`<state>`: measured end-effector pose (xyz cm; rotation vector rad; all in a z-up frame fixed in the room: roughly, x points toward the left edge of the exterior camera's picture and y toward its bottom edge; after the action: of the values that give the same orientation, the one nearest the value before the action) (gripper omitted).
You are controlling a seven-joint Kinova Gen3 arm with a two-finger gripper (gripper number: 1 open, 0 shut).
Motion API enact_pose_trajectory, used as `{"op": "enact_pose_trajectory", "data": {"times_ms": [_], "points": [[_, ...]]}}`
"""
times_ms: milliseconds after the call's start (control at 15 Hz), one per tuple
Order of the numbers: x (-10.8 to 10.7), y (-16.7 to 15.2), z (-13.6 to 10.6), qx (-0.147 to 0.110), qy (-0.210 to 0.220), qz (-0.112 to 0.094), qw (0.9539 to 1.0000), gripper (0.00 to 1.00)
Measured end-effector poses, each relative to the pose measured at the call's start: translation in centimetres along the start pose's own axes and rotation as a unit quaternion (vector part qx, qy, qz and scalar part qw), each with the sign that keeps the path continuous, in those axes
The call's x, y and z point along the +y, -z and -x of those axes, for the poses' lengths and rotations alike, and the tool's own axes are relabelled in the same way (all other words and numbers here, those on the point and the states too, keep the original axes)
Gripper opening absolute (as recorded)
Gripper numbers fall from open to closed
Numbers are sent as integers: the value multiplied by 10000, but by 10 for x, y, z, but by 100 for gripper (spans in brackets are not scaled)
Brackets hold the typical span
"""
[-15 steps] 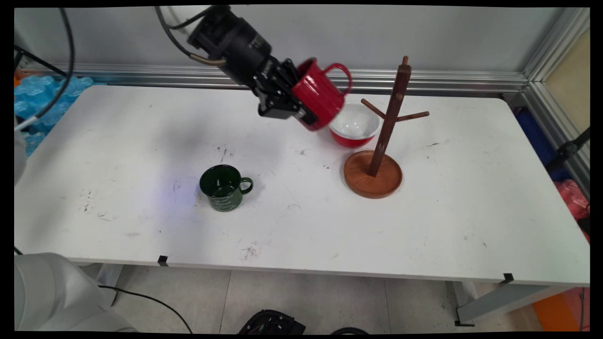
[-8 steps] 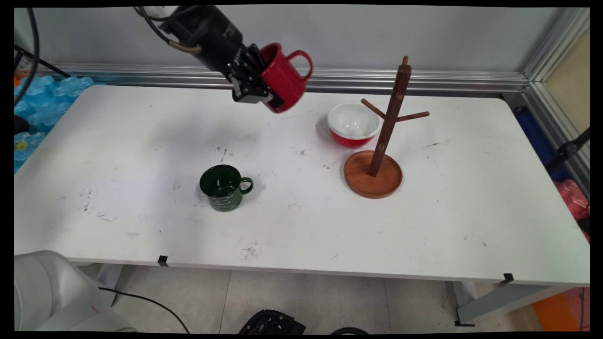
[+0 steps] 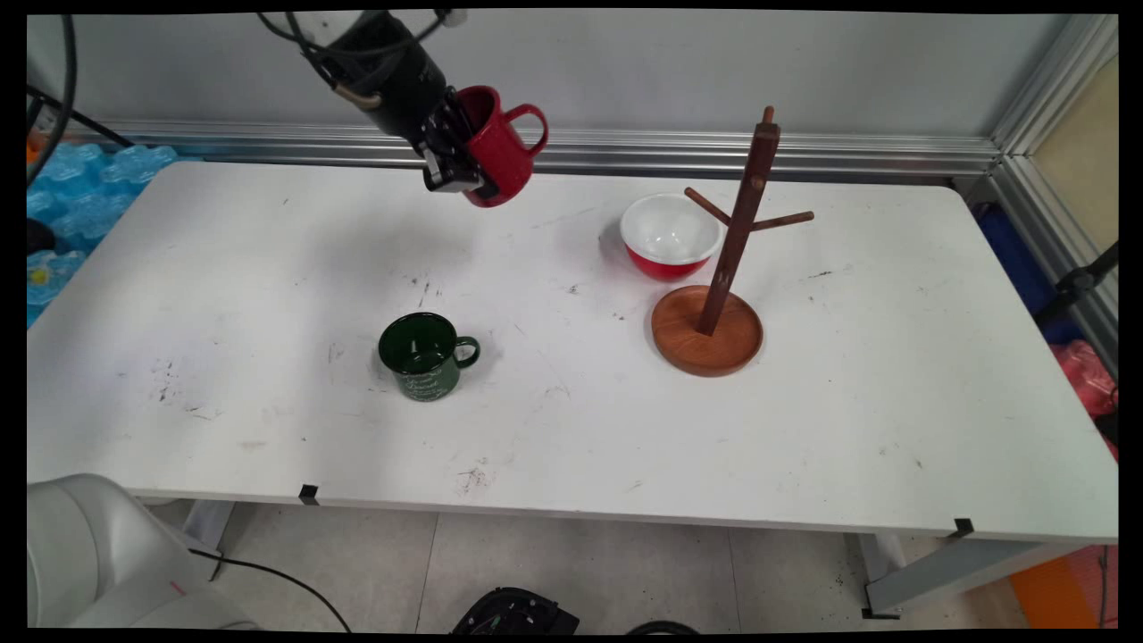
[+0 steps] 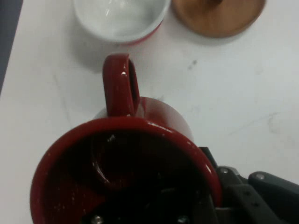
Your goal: Place the picked object on the table
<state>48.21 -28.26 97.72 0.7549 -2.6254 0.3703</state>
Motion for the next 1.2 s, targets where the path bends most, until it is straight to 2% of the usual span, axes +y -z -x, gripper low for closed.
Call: {"op": "enact_pose_trajectory", "data": {"times_ms": [267, 533, 800, 1000, 1200], "points": [[-8, -25, -1, -407, 366, -178, 9983, 0], [-17, -57, 2, -741, 784, -305, 9937, 0], [-23, -88, 9, -1029, 1120, -357, 9877, 0], [-27, -109, 17, -1277, 1245, -368, 9833, 0], [-28, -123, 23, -1414, 1310, -353, 9806, 0]]}}
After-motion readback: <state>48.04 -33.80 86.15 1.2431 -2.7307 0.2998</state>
